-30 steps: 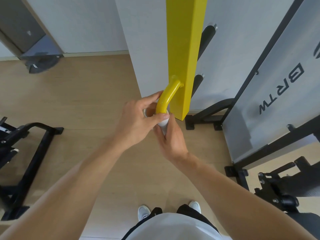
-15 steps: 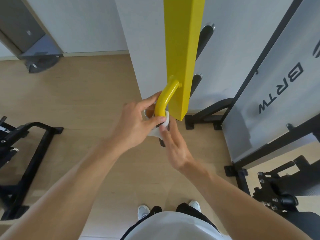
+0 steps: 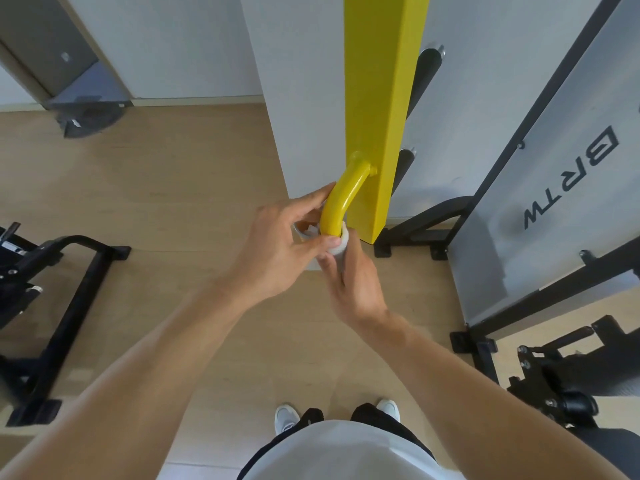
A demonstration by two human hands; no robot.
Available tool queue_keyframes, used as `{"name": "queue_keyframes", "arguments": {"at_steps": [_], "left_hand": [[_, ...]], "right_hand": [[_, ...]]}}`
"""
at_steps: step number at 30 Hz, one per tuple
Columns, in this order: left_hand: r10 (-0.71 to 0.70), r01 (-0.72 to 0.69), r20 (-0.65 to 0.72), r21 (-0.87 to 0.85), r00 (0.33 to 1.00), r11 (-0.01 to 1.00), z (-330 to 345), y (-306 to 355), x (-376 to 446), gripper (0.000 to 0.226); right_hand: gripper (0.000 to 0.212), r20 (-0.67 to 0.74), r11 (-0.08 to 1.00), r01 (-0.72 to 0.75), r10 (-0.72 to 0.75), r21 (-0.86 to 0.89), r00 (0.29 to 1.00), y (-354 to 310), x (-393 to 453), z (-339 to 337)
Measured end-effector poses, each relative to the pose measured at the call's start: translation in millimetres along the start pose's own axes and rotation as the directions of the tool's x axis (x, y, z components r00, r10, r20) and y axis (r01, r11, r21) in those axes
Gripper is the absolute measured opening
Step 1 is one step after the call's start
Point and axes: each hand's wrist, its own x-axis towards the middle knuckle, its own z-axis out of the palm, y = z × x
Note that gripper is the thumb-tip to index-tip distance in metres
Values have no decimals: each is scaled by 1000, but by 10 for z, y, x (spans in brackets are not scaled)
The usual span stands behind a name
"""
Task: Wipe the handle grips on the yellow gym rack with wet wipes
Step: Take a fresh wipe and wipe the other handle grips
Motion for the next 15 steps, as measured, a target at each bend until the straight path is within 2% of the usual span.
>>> {"name": "queue_keyframes", "arguments": {"at_steps": [3, 5, 8, 11, 13, 15], "left_hand": [[25, -24, -34, 25, 999, 999, 64, 2, -21, 59], [31, -30, -53, 21, 998, 999, 85, 8, -18, 59], [24, -24, -41, 7, 999, 1000, 88, 8, 0, 60], [15, -15, -33, 2, 999, 1000, 79, 6, 11, 59], [12, -12, -37, 5, 999, 1000, 75, 5, 12, 60], [10, -10, -47, 4, 999, 1000, 79, 0, 17, 60]], "right_hand": [[32, 63, 983, -83, 94, -162, 994, 291, -222, 66], [25, 89, 971, -134, 154, -200, 984, 376, -266, 70], [43, 24, 988, -27, 31, -153, 999, 182, -86, 4], [43, -35, 995, 69, -72, -69, 997, -21, 111, -51], [40, -30, 995, 67, -69, -77, 997, 28, 70, -14], [28, -1, 990, -17, 17, -139, 1000, 219, -79, 73]]}}
